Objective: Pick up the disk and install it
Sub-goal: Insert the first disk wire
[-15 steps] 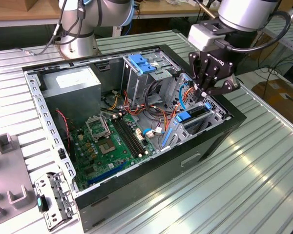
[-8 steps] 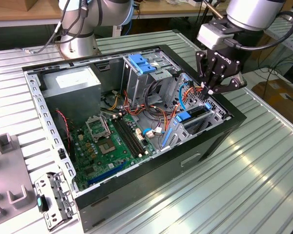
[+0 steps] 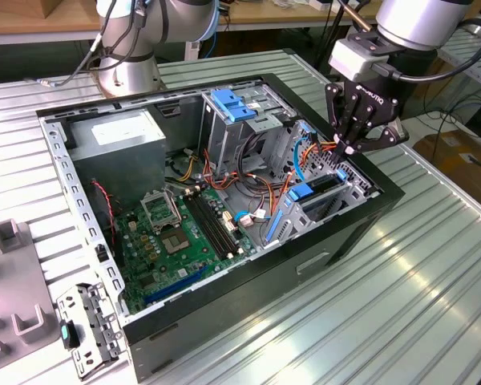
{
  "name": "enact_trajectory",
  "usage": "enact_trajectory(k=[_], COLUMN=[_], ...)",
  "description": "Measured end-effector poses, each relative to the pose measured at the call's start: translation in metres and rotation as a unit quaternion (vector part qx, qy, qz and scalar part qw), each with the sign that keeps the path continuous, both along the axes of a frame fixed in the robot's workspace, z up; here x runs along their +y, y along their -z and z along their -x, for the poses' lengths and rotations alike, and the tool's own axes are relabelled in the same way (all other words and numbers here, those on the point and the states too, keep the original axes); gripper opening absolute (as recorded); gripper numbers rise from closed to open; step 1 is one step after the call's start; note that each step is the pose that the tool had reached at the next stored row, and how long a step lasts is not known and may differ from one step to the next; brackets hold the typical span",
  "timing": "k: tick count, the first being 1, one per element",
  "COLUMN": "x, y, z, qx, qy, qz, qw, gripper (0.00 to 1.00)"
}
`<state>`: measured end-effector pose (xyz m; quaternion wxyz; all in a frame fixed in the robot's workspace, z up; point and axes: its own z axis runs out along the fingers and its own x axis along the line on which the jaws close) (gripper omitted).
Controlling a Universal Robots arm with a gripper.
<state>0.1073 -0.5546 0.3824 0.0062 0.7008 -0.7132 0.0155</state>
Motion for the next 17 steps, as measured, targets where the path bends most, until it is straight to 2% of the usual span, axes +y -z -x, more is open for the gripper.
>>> enact_trajectory(k=[8,11,17], x=[0.0,-0.0001,0.0001], y=[0.0,-0.0004,-0.0054], z=[-0.0002,-0.0003,-0.0012], qx=[0.0,0.0,0.0001], qy=[-0.001,-0.025,-0.033], qz=[0.0,0.0,-0.0001], qw=[1.0,0.99968,0.99946], gripper=[0.11,0.11,0.11])
